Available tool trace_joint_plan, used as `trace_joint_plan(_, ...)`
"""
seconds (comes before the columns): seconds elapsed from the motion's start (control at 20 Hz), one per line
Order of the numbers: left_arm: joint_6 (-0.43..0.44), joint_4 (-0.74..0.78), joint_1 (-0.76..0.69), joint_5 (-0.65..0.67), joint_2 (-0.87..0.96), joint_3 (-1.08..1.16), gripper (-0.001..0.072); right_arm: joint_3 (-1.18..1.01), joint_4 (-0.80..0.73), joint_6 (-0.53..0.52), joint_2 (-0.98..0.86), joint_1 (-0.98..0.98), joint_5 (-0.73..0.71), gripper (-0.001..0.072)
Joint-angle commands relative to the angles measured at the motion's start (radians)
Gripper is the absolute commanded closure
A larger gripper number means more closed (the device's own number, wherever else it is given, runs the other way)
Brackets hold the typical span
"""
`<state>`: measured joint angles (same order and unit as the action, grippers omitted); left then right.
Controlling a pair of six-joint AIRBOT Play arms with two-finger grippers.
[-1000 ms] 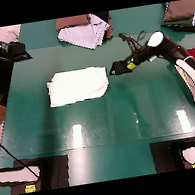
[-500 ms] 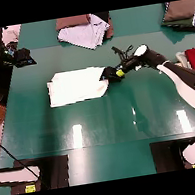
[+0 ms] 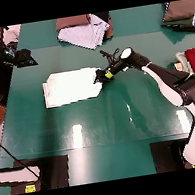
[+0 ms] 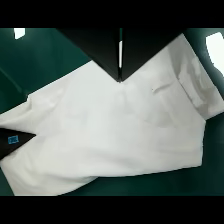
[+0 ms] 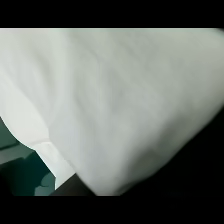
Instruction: Fold the shirts.
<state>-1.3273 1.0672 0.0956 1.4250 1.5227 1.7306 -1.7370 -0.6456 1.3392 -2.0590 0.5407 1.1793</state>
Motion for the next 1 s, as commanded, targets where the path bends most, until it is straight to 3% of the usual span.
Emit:
trace_joint_plan(0.0,0.001,-0.006,-0.04,0.006,-0.001,0.0,0.0682,-0.005,-0.156,0.003,0.062,-0.026,0.057,0.0695)
trace_joint_plan(0.2,0.027,-0.005,-0.175,-0.035,-0.001,0.0,0.0682,0.117,-0.353,0.019,0.313,-0.217,0.119,0.0695)
trace_joint_plan(0.45,0.026,-0.006,-0.341,-0.165,0.0,0.0,0.0682,0.145,-0.398,0.019,0.49,-0.567,0.12,0.0694)
trace_joint_plan(0.65,0.026,-0.006,-0.43,-0.204,0.0,0.0,0.0682,0.028,-0.396,0.018,0.487,-0.771,0.043,0.0695)
trace_joint_plan(0.95,0.023,-0.003,-0.461,-0.202,0.0,0.0,0.0682,-0.217,-0.393,0.019,0.403,-0.896,0.05,0.0695)
